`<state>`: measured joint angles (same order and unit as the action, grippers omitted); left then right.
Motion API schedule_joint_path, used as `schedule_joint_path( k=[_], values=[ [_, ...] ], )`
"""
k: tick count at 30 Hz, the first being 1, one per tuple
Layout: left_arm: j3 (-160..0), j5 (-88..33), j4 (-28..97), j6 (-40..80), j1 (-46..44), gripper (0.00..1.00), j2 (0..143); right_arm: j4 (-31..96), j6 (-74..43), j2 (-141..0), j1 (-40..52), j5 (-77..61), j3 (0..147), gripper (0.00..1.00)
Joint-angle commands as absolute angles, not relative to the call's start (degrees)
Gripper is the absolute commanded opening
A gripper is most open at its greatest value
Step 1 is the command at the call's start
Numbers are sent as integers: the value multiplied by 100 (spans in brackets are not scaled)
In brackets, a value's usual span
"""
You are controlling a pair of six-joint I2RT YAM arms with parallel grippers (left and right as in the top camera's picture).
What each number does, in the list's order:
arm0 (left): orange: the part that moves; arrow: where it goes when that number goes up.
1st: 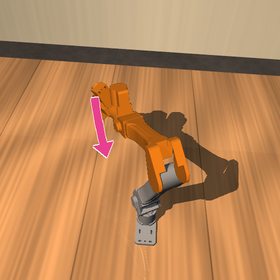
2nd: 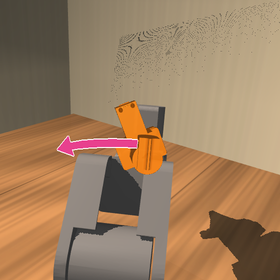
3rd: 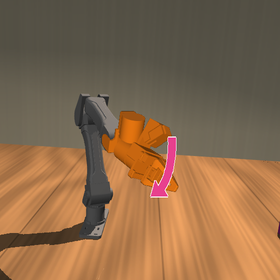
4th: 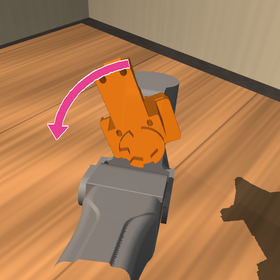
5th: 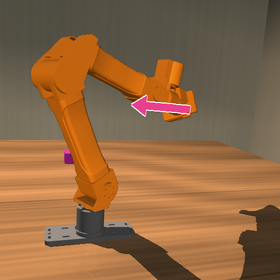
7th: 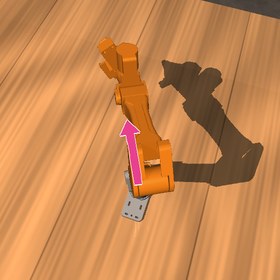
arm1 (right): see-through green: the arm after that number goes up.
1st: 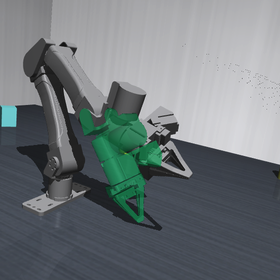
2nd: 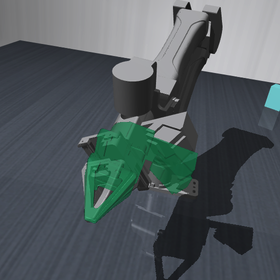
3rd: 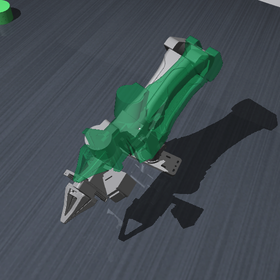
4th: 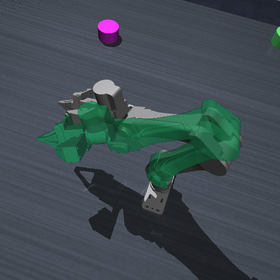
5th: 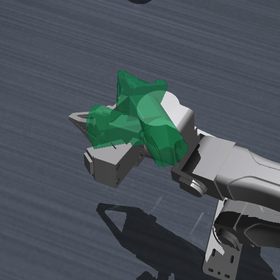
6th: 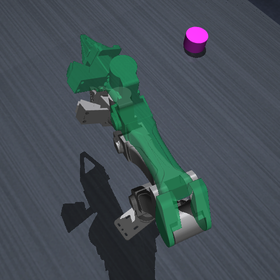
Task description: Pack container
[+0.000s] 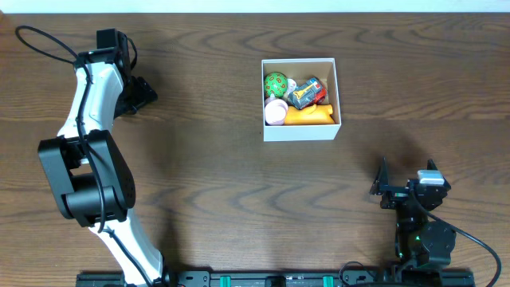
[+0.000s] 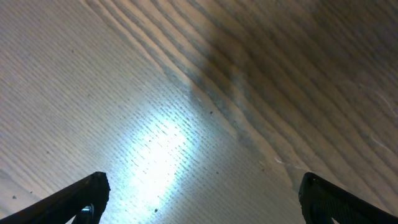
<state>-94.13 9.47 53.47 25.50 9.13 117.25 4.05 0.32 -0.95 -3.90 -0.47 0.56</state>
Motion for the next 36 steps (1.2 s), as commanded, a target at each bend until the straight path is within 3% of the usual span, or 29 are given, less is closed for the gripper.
schedule_joint_path(
  k=[1,6,26,36],
  values=[
    [-9376,1103,5406,2561,947,98,11662,416,93,-32,-270,-45,32,99],
    [-9376,1103,5426,2561,947,98,11172,416,93,-32,-270,-45,32,99],
    [-9376,1103,5389,2563,947,98,6794,416,93,-32,-270,-45,32,99],
    [-9376,1103,5446,2578,947,98,5454,416,93,-32,-270,-45,32,99]
  ],
)
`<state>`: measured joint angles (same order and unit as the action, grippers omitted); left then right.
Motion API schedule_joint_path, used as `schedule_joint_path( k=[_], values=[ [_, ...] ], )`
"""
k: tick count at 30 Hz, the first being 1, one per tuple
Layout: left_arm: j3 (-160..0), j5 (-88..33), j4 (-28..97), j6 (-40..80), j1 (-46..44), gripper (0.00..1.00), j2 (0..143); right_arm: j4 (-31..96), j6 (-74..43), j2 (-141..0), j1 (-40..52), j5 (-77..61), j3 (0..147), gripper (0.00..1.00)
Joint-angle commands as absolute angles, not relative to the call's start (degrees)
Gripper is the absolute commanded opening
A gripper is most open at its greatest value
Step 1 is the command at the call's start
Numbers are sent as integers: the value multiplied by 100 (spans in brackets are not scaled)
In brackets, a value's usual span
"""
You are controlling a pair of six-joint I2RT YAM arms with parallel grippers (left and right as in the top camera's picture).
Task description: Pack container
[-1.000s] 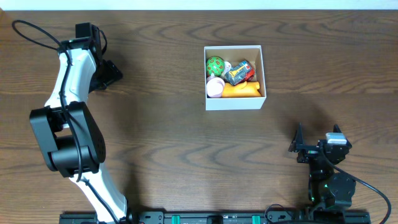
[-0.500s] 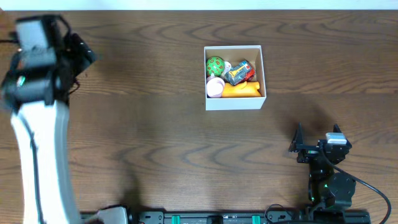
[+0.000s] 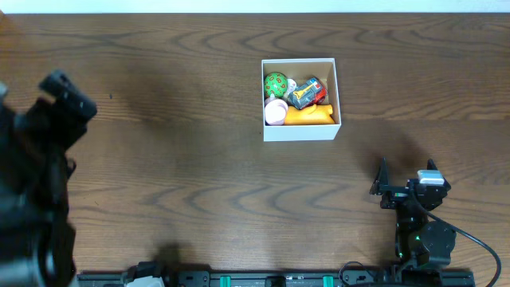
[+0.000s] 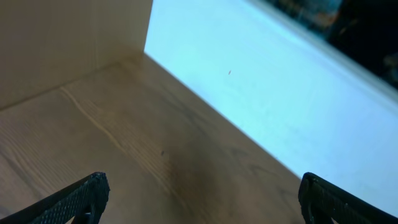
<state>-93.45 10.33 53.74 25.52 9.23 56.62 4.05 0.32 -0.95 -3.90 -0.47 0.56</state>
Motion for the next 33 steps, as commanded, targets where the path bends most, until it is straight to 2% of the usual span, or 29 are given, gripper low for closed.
schedule_joint_path(
  k=[1,7,12,33],
  values=[
    [-9376,1103,5502,2580,947,98,5389,416,93,-32,-270,-47,32,99],
    [-9367,1100,5852,2574,945,98,5299,416,93,-32,-270,-45,32,99],
    [-8971,1098,5610,2561,941,98,5157,416,93,-32,-270,-45,32,99],
    [-3188,899,473,2558,941,98,2633,416,93,-32,-270,-45,32,99]
  ],
)
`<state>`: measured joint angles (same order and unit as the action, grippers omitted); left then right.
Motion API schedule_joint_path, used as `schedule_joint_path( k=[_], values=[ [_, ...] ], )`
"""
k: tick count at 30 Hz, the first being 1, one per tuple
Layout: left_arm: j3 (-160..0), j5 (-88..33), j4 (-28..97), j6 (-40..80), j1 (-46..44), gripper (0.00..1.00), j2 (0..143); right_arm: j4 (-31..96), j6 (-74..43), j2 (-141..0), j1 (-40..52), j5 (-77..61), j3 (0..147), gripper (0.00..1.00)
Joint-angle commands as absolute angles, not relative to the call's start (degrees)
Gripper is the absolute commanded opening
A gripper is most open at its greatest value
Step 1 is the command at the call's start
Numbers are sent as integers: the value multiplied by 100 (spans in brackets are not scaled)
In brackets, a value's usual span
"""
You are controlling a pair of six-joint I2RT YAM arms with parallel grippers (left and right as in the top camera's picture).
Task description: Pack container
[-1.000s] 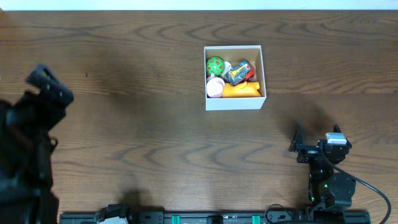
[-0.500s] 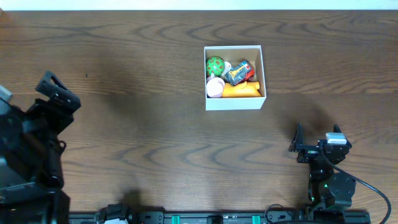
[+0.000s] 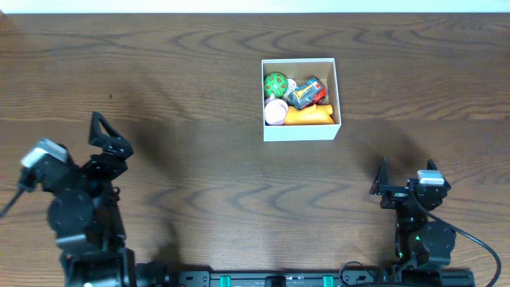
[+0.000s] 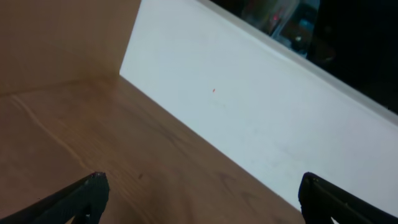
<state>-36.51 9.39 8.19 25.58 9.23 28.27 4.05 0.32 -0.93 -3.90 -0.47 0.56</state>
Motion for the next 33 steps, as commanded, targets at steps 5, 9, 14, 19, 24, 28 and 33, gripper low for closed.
schedule_joint_path(
  k=[5,9,14,19,24,28,33],
  values=[
    [-2104,803,-779,2558,941,98,2285,416,93,-32,-270,-45,32,99],
    [-1511,794,-1409,2558,941,98,2003,416,93,-32,-270,-45,32,99],
    [-1140,794,-1492,2556,873,98,1588,416,93,-32,-270,-45,32,99],
    [-882,797,-1542,2556,777,98,1208,416,93,-32,-270,-47,32,99],
    [-676,799,-1555,2515,690,98,858,416,93,-32,-270,-45,32,99],
    [-502,799,-1557,2515,659,98,593,416,93,-32,-270,-45,32,99],
    [-318,799,-1557,2515,659,98,322,416,93,-32,-270,-45,32,99]
  ],
)
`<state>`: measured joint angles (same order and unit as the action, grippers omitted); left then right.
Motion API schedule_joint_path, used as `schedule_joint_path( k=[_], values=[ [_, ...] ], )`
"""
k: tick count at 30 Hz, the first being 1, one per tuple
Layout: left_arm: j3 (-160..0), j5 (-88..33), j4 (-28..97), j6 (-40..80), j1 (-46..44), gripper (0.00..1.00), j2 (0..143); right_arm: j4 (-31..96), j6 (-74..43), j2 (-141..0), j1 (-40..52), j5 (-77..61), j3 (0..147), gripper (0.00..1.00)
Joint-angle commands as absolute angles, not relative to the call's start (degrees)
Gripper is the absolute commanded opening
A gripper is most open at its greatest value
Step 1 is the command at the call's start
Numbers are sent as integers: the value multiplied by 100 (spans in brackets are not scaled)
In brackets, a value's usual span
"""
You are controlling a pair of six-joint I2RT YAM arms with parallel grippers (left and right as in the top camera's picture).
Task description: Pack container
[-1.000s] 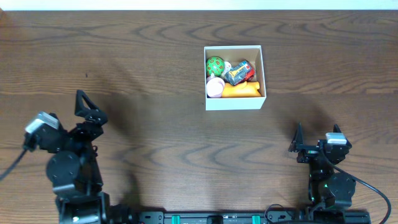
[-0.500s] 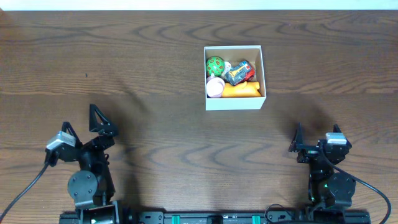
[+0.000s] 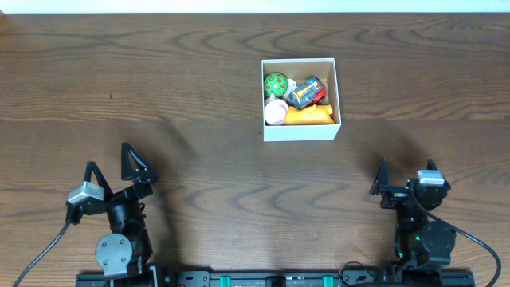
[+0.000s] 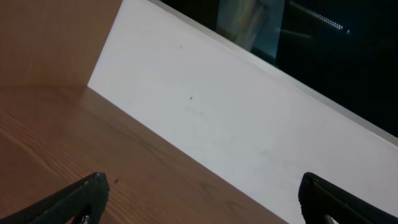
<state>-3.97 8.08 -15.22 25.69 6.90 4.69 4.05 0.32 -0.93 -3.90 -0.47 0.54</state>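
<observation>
The white box (image 3: pixel 300 132) stands at the back middle of the table. It holds a green dotted ball (image 3: pixel 276 82), a red can-like toy (image 3: pixel 307 92), an orange piece (image 3: pixel 309 116) and a pink round piece (image 3: pixel 276 112). My left gripper (image 3: pixel 109 159) is folded back at the front left, far from the box, open and empty. In the left wrist view its fingertips (image 4: pixel 93 190) stand wide apart over bare wood, and the box is out of view. My right gripper (image 3: pixel 406 169) sits at the front right, fingers apart, holding nothing.
The dark wooden table (image 3: pixel 199 96) carries nothing besides the box. A white wall (image 4: pixel 236 118) borders the table's far side in the left wrist view. Both arm bases stand along the front edge.
My left arm has drawn further back and down toward the front left edge. Its wrist camera now looks higher up the white wall. The box and the right arm are unchanged.
My left arm was stretched to the far left of the table, its gripper open low over bare wood. Then it stood raised at the left edge, then folding back near the front left, and now it is folded at the front. The filled box and right arm stayed put.
</observation>
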Motion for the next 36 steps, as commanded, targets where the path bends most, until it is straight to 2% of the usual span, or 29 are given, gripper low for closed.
schedule_joint_path(
  k=[1,19,36],
  values=[
    [-287,799,-1555,2515,659,98,281,416,93,-32,-270,-45,32,99],
    [-23,799,-1509,2512,655,98,10,416,93,-32,-270,-45,32,99],
    [-23,799,-123,2515,370,98,10,416,93,-32,-270,-47,32,99]
  ],
)
